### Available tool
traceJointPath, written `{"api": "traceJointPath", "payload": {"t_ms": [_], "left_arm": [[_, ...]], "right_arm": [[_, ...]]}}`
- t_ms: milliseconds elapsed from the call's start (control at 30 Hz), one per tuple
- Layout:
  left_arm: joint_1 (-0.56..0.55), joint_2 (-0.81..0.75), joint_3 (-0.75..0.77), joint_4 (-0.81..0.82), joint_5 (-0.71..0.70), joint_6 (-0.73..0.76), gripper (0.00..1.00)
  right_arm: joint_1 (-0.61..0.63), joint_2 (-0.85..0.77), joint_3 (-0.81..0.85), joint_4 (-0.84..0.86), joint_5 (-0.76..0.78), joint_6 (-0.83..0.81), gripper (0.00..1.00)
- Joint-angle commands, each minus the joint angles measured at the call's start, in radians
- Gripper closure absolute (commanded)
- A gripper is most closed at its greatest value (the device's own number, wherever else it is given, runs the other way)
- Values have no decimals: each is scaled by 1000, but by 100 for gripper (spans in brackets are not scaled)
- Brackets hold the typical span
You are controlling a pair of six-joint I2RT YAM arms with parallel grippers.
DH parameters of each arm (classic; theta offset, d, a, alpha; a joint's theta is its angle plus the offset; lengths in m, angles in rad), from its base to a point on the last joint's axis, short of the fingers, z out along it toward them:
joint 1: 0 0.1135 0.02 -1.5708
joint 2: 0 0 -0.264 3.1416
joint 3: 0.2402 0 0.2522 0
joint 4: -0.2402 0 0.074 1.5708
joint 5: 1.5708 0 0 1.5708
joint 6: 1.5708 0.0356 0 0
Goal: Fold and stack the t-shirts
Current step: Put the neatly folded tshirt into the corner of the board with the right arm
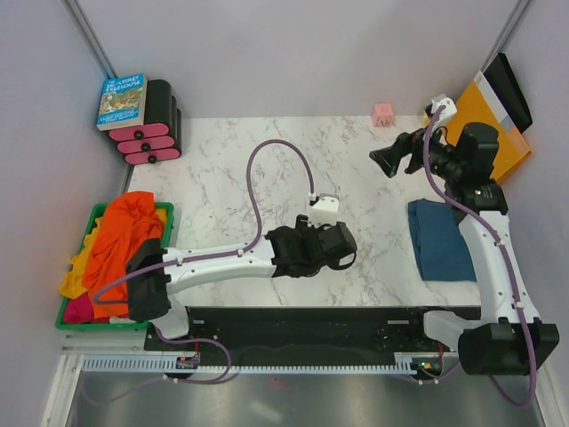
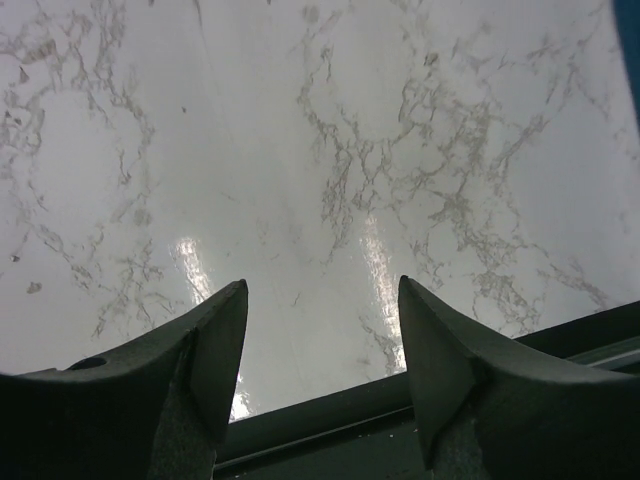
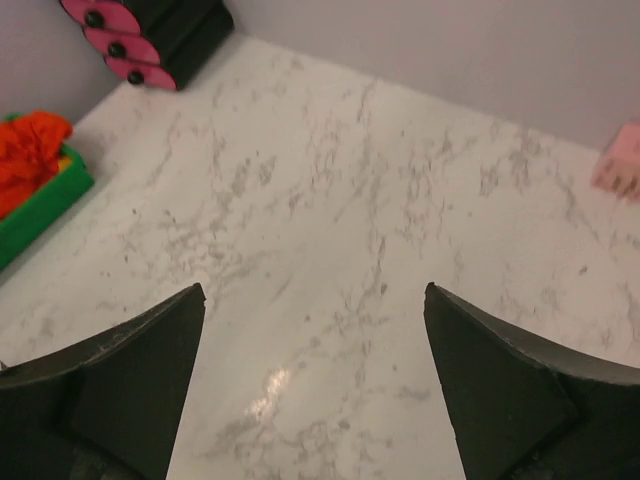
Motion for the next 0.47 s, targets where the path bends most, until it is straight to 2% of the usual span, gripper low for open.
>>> {"api": "traceJointPath", "payload": {"t_ms": [0, 67, 100, 133, 200, 267, 367, 433], "left_arm": [[8, -65, 64, -14, -108, 110, 32], [18, -57, 89, -52, -118, 95, 32], [21, -57, 95, -87, -111, 89, 32], [24, -60, 96, -94, -89, 92, 32], [26, -83, 61, -101, -76, 81, 31], [26, -109, 41, -106, -52, 66, 30], [26, -122, 11, -126, -45, 3, 36], [26, -111, 9, -144, -47, -45, 36]], "right_arm": [[139, -9, 47, 285, 187, 250, 2], [300, 49, 137, 57, 334, 98, 2], [360, 70, 208, -20, 391, 37, 2], [418, 66, 195, -45, 407, -21, 2], [422, 5, 91, 36, 449, 34, 2], [423, -3, 104, -40, 395, 4, 2], [443, -25, 61, -82, 425, -39, 2], [480, -40, 21, -96, 456, -59, 2]]}}
